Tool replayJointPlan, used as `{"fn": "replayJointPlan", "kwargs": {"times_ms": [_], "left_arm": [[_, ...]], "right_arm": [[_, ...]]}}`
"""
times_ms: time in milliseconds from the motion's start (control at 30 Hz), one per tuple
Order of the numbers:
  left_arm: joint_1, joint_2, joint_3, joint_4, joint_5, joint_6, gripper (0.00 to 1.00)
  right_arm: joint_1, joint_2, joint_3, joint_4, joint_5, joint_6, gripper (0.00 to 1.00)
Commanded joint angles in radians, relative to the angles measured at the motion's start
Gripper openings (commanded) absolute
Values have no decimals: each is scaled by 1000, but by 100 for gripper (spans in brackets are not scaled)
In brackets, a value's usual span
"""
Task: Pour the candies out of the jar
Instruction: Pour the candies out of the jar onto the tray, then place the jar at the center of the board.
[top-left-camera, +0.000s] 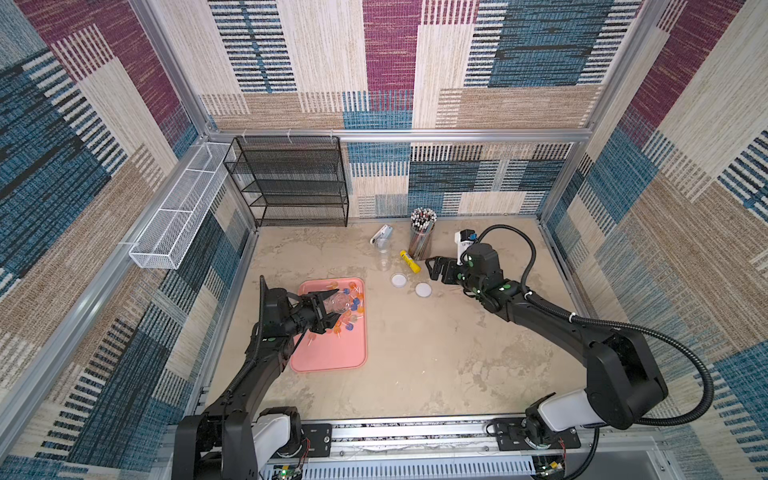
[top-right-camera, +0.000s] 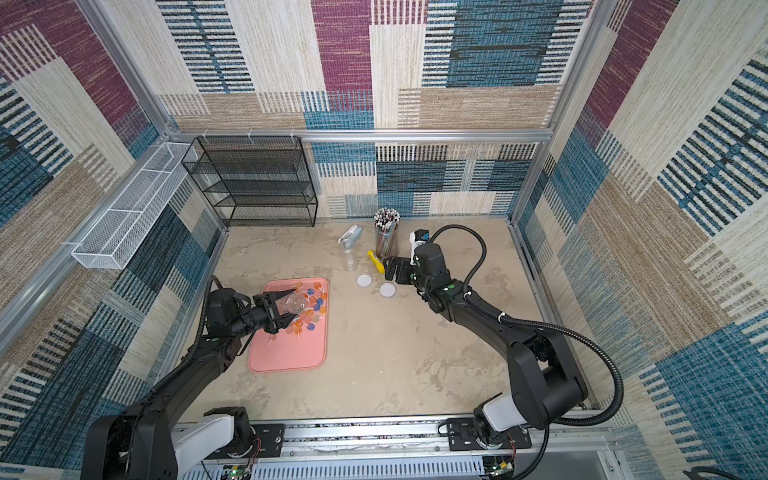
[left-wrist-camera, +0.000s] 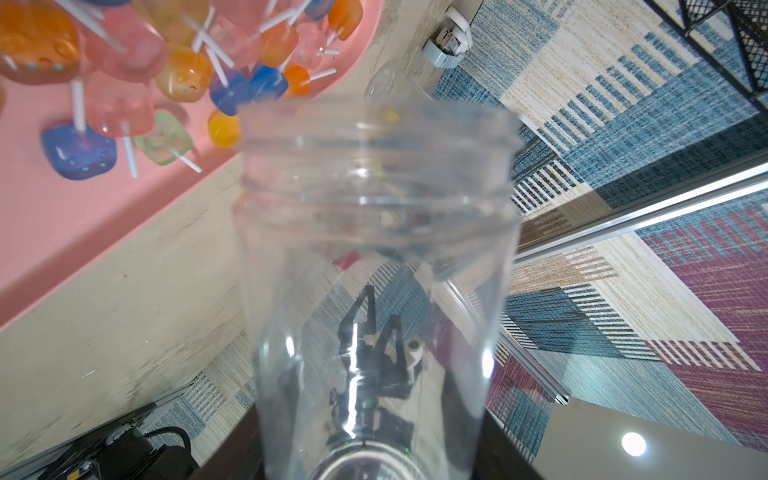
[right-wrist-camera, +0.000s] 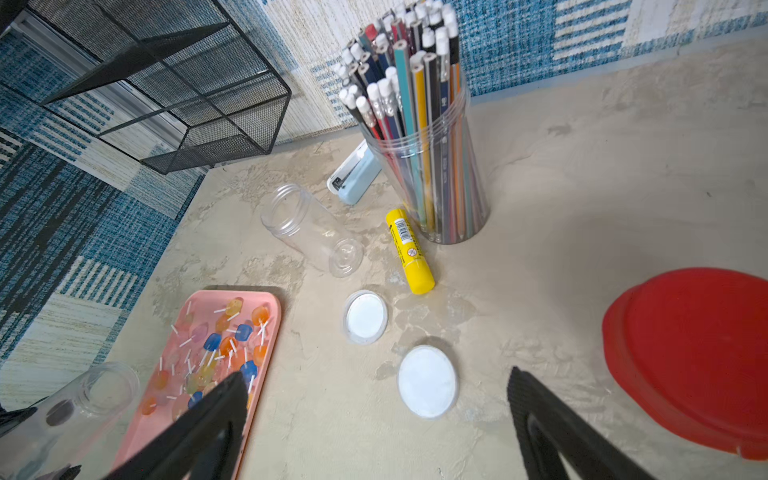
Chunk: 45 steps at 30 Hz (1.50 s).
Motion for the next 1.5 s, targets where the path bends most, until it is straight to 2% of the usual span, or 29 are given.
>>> {"fn": "replayJointPlan", "kwargs": {"times_ms": [0,100,167,300,400,600,800,900,1033,1167,1300,1467], "left_arm": [[0,-3,-13,-11,6,44,0],[0,4,-5,-10,6,51,0],[0,18,45,-49,21,116,0],[1,91,252,-280,82,416,0],[-2,138,414,-483,85,637,0],[-12,217,662,-759,84,1020,0],[-75,259,781,-814,136,1284,0],[-134,251,843,-878,77,1473,0],[-195,241,886,-893,54,1661,0],[-262,233,908,-899,-72,1863,0],[-303,265,929,-899,-175,2019,0],[-339,330,953,-876,-186,2124,0]], "right_arm": [[2,-6,-6,20,5,1,100],[2,-14,-4,17,10,-2,100],[0,-20,3,12,15,-8,100],[-7,-25,26,-3,9,-26,100],[-32,-28,50,-19,-43,-35,99],[-77,-47,120,-79,-150,-85,100],[-96,-36,246,-166,-327,-158,100],[-111,-16,309,-198,-485,-174,100],[-129,33,420,-275,-702,-181,100],[-135,73,516,-345,-863,-176,98],[-132,92,549,-356,-947,-153,97],[-105,114,534,-330,-946,-116,98]]}}
